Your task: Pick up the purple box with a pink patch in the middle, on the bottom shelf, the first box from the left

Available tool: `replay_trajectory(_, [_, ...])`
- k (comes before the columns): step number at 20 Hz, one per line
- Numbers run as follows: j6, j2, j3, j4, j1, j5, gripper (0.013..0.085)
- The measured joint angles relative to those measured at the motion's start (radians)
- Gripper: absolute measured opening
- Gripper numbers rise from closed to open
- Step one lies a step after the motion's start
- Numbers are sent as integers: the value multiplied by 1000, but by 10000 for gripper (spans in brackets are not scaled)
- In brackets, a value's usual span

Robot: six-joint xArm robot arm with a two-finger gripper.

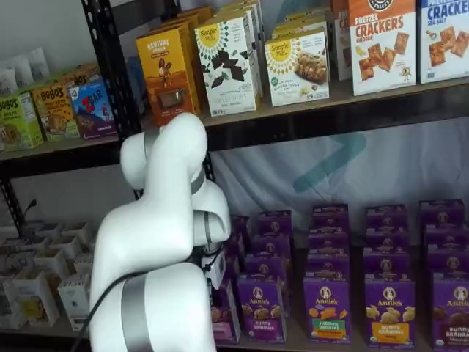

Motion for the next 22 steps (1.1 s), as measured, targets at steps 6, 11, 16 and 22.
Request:
replay_trajectory(6, [33,-53,75,-27,10,-19,290])
replay_trajectory(11, [61,-140,194,-36,31,-42,290])
replay_trajectory(16, [123,-248,343,-89,45,-86,290])
replay_trajectory(22, [165,-405,540,-132,46,-130,290])
